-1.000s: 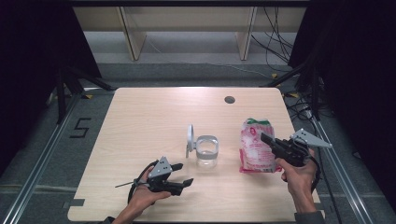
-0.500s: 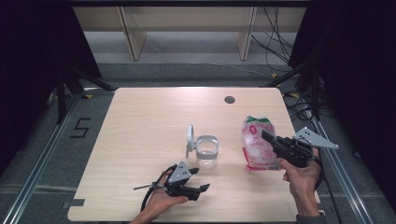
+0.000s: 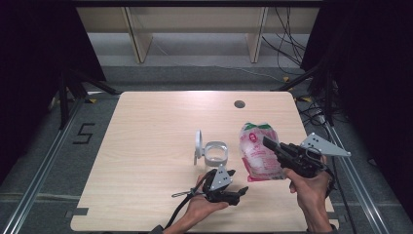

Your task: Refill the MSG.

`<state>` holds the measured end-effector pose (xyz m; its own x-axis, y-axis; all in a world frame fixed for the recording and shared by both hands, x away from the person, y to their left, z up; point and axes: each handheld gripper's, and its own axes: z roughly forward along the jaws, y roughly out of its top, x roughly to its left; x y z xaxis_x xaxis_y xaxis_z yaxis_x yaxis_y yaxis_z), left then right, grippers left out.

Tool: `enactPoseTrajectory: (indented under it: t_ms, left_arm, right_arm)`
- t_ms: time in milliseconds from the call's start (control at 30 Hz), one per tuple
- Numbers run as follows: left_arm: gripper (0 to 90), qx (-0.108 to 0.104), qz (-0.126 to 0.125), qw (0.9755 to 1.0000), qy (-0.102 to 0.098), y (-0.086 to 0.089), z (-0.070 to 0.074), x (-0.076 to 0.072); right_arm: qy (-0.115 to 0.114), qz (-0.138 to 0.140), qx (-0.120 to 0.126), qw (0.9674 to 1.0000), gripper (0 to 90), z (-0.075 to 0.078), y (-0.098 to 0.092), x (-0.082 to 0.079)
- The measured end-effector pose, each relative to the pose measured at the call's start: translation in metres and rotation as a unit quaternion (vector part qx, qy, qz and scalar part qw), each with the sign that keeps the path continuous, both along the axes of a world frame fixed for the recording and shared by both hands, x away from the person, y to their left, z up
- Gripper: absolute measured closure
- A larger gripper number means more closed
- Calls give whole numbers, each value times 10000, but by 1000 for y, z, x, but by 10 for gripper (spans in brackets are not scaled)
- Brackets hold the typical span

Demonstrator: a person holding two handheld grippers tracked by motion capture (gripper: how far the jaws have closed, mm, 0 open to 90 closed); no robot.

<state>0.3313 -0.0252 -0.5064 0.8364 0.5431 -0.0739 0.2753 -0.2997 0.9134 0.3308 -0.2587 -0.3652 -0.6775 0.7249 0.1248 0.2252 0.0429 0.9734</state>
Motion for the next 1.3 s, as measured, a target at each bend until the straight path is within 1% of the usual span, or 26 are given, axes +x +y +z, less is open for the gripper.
enactPoseTrajectory:
  t_ms: [100,167,200,233,300,333,400,433,467,500,567,600,633,667,767,800,867,933,967,1000,1033,1067,1100,1200,1233,1300]
  left_arm:
    - [298,-187,40,9998,11,-8,-2,-1]
    - [299,-112,43,9999,-25,-11,-4,-2]
    - [299,-152,107,9998,2,-12,-5,-3]
    - [299,-87,134,9999,30,-13,-7,-3]
    - [304,-199,115,9997,72,-14,-10,-3]
    - [312,-214,128,9997,56,-14,-10,-3]
    - [334,-281,314,9991,-8,-15,-8,-4]
    - [376,-391,302,9988,-1,-15,-8,-4]
    - [423,-434,305,9986,-5,-15,-8,-4]
    - [434,-443,297,9986,9,-16,-7,-5]
    - [536,-446,280,9986,-90,-19,-8,-7]
    - [561,-467,288,9985,-75,-19,-8,-7]
    - [634,-503,287,9983,-45,-19,-9,-7]
    - [661,-561,310,9979,14,-18,-9,-7]
    - [700,-818,482,9954,88,-20,-9,-11]
    - [707,-938,508,9942,126,-22,-10,-13]
    - [714,-1093,506,9925,216,-23,-10,-15]
    - [716,-1321,558,9890,375,-26,-10,-18]
    - [717,-1217,582,9902,363,-25,-10,-17]
    - [720,-1328,531,9891,337,-27,-12,-16]
    - [723,-1314,564,9892,318,-27,-11,-16]
    - [726,-1162,658,9907,274,-27,-10,-17]
    - [730,-1144,674,9909,232,-26,-11,-17]
    - [734,-1083,697,9913,275,-24,-10,-14]
    - [735,-1203,643,9903,246,-25,-12,-12]
    - [736,-1140,705,9907,250,-25,-11,-12]
  right_arm:
    - [30,73,53,10000,900,0,7,-2]
    - [-88,146,-34,9998,900,1,10,-2]
    - [35,159,36,9999,900,1,14,-3]
    - [-45,141,-41,9999,900,1,14,-3]
    - [28,249,34,9997,900,2,18,-5]
    - [-52,233,-23,9997,900,3,19,-4]
    - [-27,314,16,9995,900,2,22,-4]
    - [-103,237,-60,9996,900,2,22,-4]
    - [12,311,7,9995,900,2,23,-5]
    - [10,311,26,9995,900,2,24,-6]
    - [-131,340,-56,9993,900,3,24,-4]
    - [-64,311,-24,9995,900,3,26,-5]
    - [44,352,39,9994,900,3,27,-6]
    - [-2,358,0,9994,900,3,27,-5]
    - [-105,391,27,9992,900,4,24,-3]
    - [43,365,107,9993,900,5,24,-4]
    - [-80,324,70,9994,900,6,23,-2]
    - [-41,311,53,9995,900,9,26,-1]
    - [-43,264,9,9996,900,10,28,0]
    - [41,284,50,9996,900,10,31,2]
    - [-24,272,-58,9996,900,11,32,4]
    - [43,251,-80,9996,900,11,35,5]
    - [61,254,-103,9996,900,11,39,9]
    - [164,258,-113,9995,900,10,47,14]
    - [143,288,-116,9994,900,10,48,16]
    - [155,298,-94,9994,900,10,51,18]
